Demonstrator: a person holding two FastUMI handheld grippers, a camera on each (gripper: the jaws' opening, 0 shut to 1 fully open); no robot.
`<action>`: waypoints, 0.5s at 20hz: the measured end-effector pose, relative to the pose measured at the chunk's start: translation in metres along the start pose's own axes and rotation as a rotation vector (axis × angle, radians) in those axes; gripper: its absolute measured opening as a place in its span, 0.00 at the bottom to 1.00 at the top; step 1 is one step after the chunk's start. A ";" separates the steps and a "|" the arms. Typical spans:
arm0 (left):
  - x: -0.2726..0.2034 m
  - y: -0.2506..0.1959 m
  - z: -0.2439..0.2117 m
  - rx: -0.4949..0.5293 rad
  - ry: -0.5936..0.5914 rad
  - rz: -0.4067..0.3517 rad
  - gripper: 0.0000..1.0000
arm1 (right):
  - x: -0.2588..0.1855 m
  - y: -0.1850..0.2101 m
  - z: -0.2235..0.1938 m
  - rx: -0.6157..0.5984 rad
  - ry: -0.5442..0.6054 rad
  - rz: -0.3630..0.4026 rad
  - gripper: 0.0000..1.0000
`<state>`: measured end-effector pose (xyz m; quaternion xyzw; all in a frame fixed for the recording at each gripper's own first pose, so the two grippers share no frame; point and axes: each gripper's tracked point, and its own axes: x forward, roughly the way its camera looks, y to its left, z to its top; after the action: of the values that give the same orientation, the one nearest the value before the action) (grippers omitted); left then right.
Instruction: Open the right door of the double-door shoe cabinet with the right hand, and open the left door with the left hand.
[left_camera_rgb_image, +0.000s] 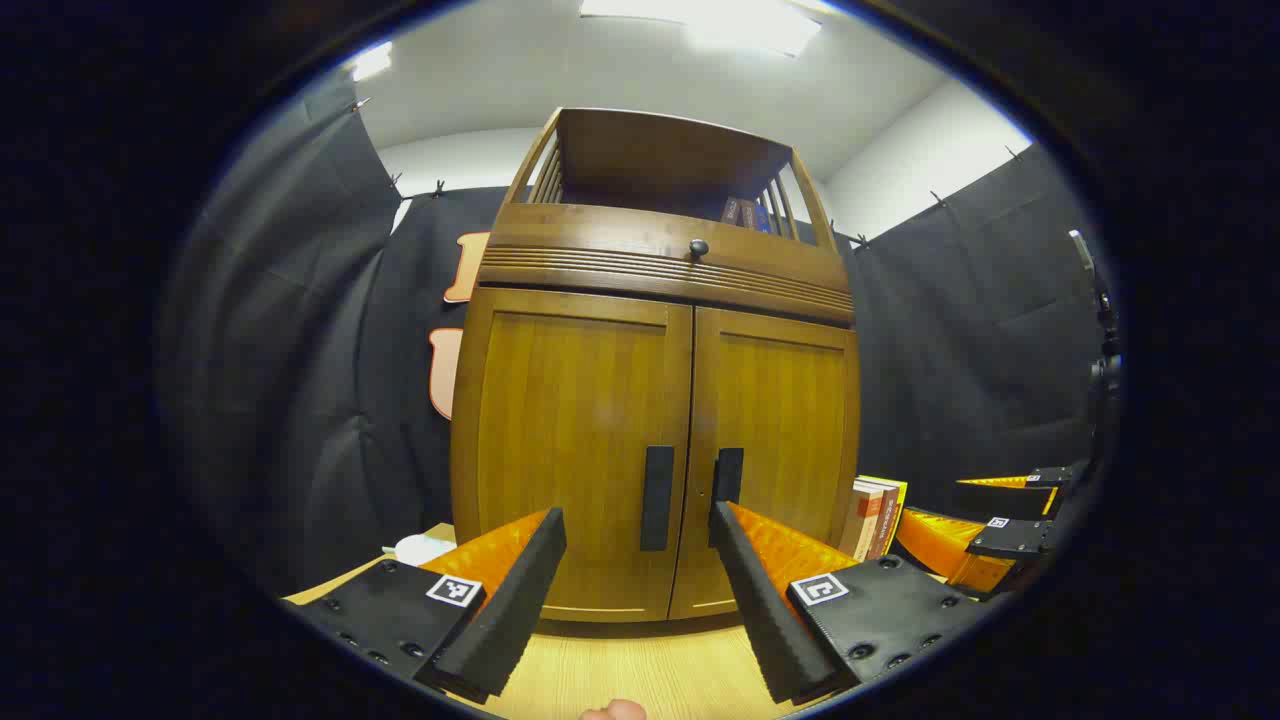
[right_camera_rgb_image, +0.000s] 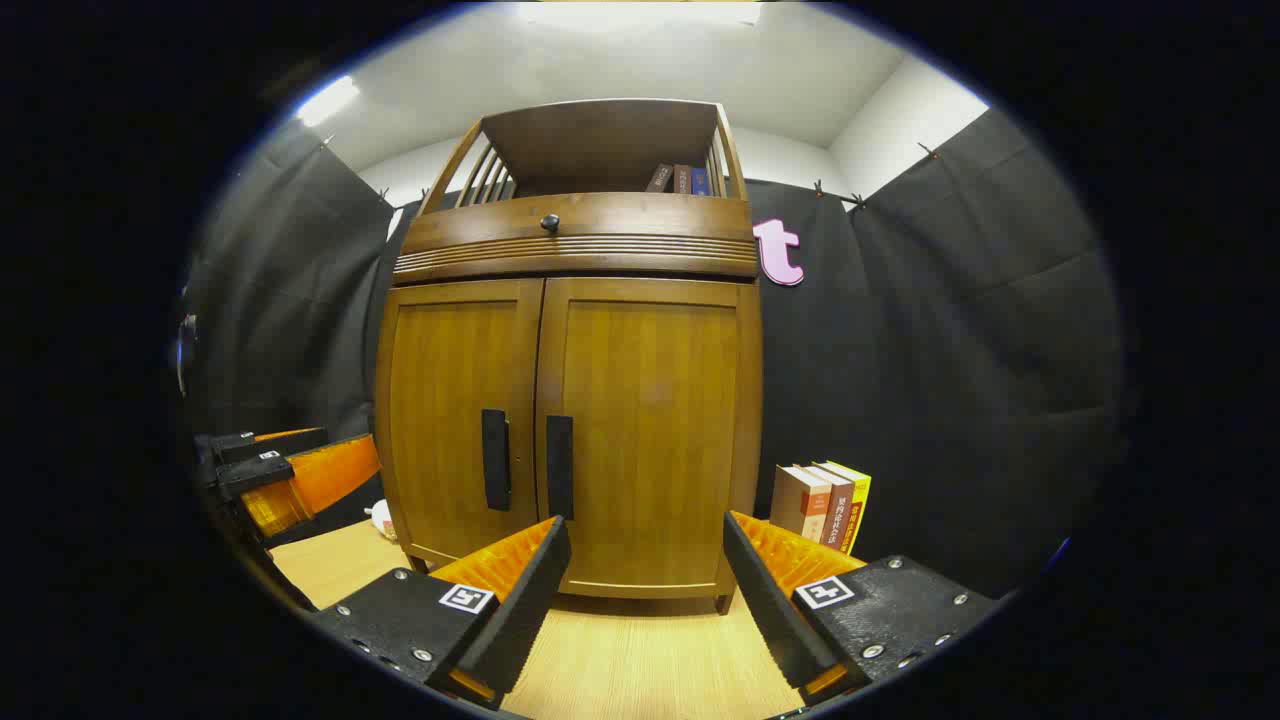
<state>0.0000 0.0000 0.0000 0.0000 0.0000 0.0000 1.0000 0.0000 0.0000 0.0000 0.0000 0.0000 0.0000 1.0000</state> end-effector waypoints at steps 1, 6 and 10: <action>-0.001 -0.003 0.001 0.003 0.000 -0.005 0.96 | 0.001 -0.003 0.000 0.009 0.002 -0.006 0.91; 0.002 -0.014 0.001 0.006 0.013 -0.027 0.94 | 0.000 -0.017 -0.006 0.004 0.007 -0.033 0.98; -0.001 -0.015 0.001 0.020 0.023 -0.033 0.96 | -0.002 -0.029 -0.001 0.034 -0.007 -0.064 0.91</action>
<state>-0.0006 -0.0147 0.0014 0.0101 0.0113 -0.0163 0.9998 -0.0021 -0.0290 -0.0012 0.0169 -0.0033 -0.0320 0.9993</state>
